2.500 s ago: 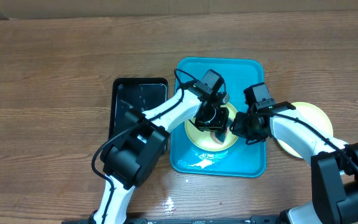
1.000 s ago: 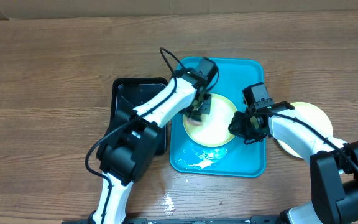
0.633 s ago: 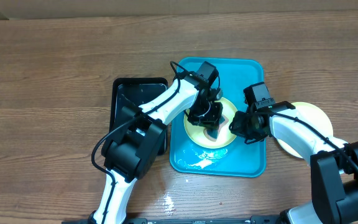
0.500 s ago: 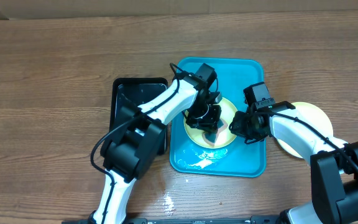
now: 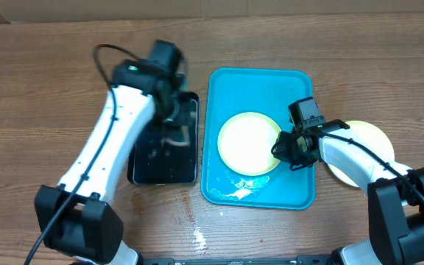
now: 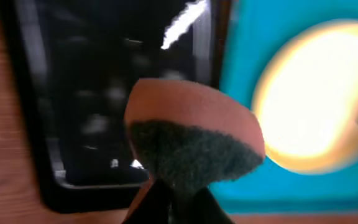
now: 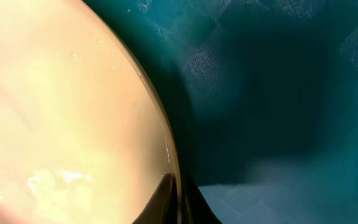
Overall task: Clean dirty plates on tray and stack at the side
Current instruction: 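Return the sponge with the left gripper to the black tray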
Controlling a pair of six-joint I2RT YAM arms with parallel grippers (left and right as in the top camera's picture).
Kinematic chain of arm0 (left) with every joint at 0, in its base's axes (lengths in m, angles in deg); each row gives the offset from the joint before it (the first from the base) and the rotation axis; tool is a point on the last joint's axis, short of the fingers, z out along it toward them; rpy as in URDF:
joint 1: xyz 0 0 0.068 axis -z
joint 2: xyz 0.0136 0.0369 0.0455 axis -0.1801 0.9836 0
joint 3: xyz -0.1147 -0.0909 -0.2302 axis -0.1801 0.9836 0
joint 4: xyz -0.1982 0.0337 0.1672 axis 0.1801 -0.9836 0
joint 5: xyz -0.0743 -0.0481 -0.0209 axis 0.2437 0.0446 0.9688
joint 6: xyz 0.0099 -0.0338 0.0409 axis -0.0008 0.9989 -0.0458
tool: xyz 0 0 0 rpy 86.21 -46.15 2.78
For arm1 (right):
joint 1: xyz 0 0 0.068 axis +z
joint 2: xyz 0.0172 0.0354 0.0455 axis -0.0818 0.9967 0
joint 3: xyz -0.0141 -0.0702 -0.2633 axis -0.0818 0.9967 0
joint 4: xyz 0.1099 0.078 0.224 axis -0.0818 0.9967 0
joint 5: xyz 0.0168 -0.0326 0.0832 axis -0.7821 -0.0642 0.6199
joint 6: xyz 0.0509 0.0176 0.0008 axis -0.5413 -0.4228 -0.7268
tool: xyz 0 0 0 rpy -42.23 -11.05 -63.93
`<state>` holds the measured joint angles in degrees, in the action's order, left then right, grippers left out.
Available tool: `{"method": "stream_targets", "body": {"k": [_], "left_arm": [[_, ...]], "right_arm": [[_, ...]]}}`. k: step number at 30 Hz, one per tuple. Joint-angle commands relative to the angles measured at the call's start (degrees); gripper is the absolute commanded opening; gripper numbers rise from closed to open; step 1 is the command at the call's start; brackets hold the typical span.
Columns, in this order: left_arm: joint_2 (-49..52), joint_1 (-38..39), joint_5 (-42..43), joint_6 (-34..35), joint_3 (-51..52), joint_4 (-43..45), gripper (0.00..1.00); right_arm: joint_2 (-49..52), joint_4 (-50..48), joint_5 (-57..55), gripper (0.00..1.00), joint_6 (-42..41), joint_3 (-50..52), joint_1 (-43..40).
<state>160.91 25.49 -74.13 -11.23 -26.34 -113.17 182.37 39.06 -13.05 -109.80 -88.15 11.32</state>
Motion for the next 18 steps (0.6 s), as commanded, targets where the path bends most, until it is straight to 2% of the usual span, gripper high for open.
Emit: {"method": "stream_targets", "body": {"k": [1,7,10,13,18], "left_arm": [[1.97,-3.89,-7.06,1.29,6.64,3.23,0.15],[3.69,-6.86,-2.1,1.25,17.68,12.72,0.17],[3.69,-6.84,-2.21,1.27,19.67,15.21,0.28],[3.15,-6.91,-2.19,1.27,18.43,13.92,0.33],[0.09,-6.91,-2.19,1.27,11.76,6.47,0.38]], "right_arm": [[1.53,0.44,-3.06,0.04,0.98,0.76,0.07],[1.53,0.46,-3.06,0.04,1.01,0.76,0.07],[1.53,0.22,-3.06,0.04,1.01,0.74,0.07],[1.53,0.11,-3.06,0.04,1.01,0.74,0.07],[1.27,2.38,-3.06,0.04,1.03,-0.24,0.07]]}}
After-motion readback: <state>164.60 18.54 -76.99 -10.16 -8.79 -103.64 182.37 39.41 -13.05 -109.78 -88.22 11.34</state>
